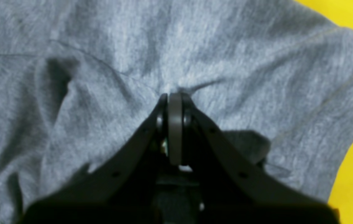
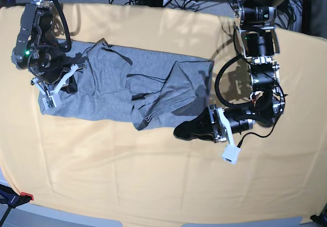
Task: Layout the t-shirt on the table in an organized manner, then fold the t-shirt properly
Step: 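Lift the held strip end with the left gripper and fold it toward the right gripper, then press and smooth the folded half with the left gripper, then release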
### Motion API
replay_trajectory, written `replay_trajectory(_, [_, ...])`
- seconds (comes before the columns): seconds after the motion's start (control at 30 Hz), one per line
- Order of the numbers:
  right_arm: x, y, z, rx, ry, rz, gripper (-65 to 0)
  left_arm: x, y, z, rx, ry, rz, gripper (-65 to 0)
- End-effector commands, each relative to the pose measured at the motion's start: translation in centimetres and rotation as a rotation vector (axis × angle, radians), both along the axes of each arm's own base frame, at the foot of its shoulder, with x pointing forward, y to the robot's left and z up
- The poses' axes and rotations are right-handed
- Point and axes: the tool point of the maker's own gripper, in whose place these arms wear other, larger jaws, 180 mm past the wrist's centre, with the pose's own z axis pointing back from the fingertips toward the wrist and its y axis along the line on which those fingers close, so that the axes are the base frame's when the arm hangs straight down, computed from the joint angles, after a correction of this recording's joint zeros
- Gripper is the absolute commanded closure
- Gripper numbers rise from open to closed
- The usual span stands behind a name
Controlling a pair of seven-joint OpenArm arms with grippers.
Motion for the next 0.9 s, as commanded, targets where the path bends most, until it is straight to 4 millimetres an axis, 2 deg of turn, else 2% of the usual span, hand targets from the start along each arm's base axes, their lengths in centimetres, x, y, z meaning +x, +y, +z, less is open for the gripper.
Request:
replay_trajectory(0.0, [0.1, -0.5, 0.3, -0.017, 0.001, 0.000, 0.0, 0.5, 0.0, 1.6, -0.009, -0.048, -0.002, 0.0])
replay_trajectory(0.1, [0.3, -0.5, 0.4, -0.016, -0.004, -0.001, 0.0, 1.4, 1.7, 0.7, 0.058, -0.047, 0.057, 0.0])
replay_trajectory(0.27, [0.2, -0.5, 0.3, -0.017, 0.000, 0.000, 0.0, 4.6, 7.7, -1.4, 0.198, -0.028, 0.332, 0.0])
replay_trajectory(0.37, [0.2, -0.4, 0.3, -0.016, -0.004, -0.001, 0.0, 5.2, 9.1, -3.2, 0.280, 0.036, 0.403, 0.0])
replay_trajectory(0.43, [0.2, -0.4, 0.3, -0.015, -0.004, -0.001, 0.0, 4.7, 8.3, -4.3, 0.310, 0.060, 0.376, 0.0])
replay_trajectory(0.67, [0.2, -0.5, 0.3, -0.016, -0.003, -0.001, 0.0, 2.1, 2.8, -7.1, 0.433, 0.042, 0.157, 0.0])
replay_trajectory(0.87, [0.2, -0.5, 0.3, -0.016, -0.003, -0.001, 0.0, 0.9, 0.8, -9.6, 0.572, 0.055, 0.080, 0.0])
